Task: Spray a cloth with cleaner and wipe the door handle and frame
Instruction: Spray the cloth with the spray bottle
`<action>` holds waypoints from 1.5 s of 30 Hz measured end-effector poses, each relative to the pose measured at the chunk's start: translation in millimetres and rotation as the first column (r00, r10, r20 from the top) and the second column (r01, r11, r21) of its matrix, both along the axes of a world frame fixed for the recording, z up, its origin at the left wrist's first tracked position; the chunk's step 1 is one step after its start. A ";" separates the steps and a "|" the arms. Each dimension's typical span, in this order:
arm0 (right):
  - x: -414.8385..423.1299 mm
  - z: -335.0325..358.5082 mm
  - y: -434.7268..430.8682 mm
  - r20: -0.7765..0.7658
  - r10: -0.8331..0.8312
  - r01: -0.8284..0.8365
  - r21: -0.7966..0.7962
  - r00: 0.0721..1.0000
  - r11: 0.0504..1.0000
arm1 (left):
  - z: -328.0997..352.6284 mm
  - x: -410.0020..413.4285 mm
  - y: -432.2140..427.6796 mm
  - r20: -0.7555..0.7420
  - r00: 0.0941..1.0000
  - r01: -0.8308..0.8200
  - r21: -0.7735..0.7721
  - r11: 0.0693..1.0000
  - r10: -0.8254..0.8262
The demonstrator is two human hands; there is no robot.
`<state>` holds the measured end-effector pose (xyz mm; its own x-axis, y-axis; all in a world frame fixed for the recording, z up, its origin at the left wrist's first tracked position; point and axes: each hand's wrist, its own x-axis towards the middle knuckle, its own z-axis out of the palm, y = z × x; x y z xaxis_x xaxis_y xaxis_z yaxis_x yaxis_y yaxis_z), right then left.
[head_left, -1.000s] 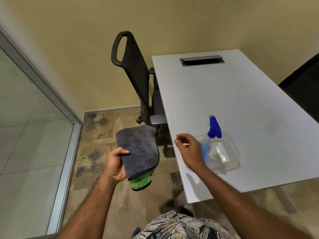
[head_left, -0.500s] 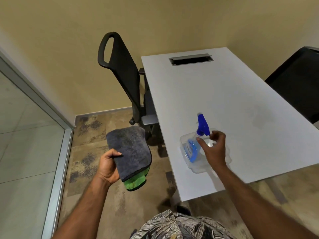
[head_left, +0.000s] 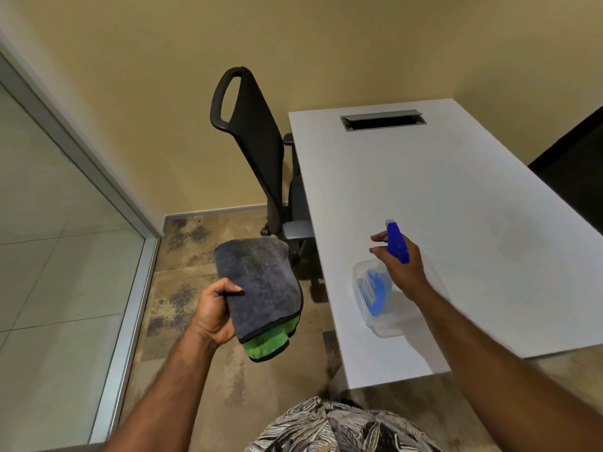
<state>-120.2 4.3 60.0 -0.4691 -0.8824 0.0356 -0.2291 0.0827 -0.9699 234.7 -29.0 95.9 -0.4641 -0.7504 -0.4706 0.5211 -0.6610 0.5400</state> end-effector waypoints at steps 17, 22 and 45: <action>63.7 130.9 33.9 -0.281 0.359 -0.419 -0.192 0.890 0.888 | 18.1 5.0 -1.8 -0.013 0.999 -0.049 -0.082 0.995 0.048; 98.0 93.6 50.5 -0.238 0.432 -0.459 -0.069 0.870 0.886 | 19.9 7.3 -1.3 -0.011 0.999 -0.051 -0.097 0.994 0.050; 128.8 75.5 70.5 -0.271 0.443 -0.446 0.056 0.855 0.894 | 24.8 10.2 0.1 -0.006 0.998 -0.059 -0.105 0.993 0.058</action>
